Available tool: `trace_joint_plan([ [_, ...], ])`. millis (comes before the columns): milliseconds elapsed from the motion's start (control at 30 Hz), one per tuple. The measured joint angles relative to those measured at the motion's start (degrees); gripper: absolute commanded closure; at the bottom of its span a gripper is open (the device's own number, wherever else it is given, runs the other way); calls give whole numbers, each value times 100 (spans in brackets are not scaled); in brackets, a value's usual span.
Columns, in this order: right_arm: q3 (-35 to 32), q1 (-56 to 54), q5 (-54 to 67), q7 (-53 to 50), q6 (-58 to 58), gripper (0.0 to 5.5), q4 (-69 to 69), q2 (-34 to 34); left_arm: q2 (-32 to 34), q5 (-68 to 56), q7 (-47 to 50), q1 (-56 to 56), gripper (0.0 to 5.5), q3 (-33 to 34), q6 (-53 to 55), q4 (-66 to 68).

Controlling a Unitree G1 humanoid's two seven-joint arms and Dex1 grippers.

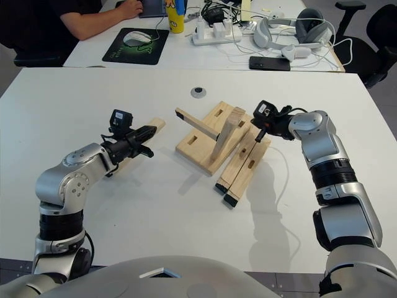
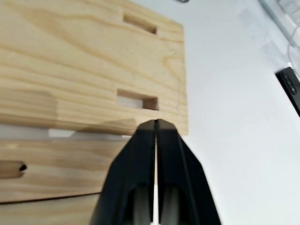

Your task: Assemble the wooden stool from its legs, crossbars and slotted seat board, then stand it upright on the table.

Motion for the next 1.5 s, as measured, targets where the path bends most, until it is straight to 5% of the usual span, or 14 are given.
trace_joint_plan([
  [767, 267, -196, -475, 495, -185, 550, 427, 399, 42, -57, 27, -41, 548, 90, -6, -13],
  [1500, 107, -2200, -1080, -896, -2078, 550, 4198, 1812, 155, -108, -237, -348, 548, -251, 41, 279],
])
